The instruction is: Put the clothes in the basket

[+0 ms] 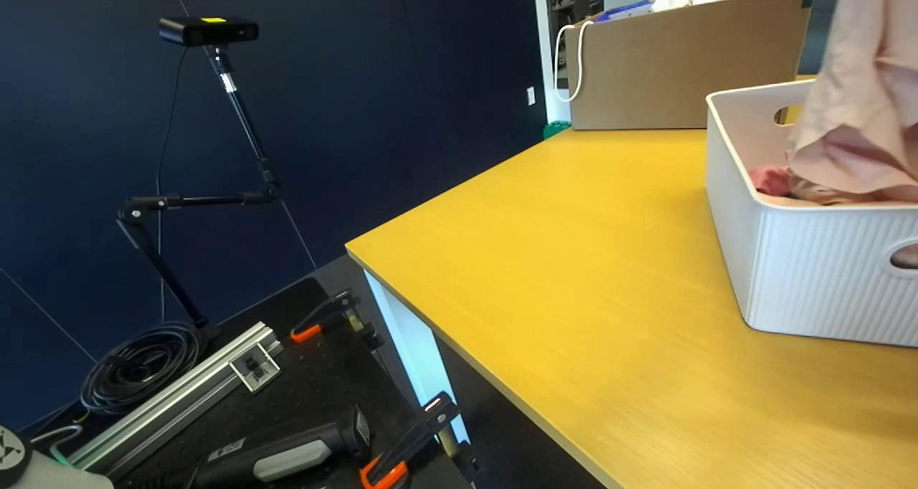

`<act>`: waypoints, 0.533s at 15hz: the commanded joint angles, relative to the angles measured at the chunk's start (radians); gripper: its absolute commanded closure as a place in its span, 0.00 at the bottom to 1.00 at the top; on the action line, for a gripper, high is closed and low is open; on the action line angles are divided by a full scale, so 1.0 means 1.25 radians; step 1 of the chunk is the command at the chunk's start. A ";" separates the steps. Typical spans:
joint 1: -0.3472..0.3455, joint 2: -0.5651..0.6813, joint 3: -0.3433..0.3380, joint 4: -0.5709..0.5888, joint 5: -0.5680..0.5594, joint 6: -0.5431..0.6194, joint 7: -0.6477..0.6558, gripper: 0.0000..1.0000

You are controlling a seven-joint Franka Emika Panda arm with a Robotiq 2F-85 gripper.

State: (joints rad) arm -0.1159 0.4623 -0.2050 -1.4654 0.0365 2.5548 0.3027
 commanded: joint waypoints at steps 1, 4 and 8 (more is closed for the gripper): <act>0.050 -0.105 0.053 -0.161 -0.007 0.031 -0.031 0.98; 0.073 -0.134 0.080 -0.227 0.005 0.014 -0.038 0.98; 0.063 -0.134 0.096 -0.259 0.042 -0.003 -0.044 0.53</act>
State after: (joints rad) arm -0.0112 0.3301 -0.1033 -1.7377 0.0496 2.5690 0.2837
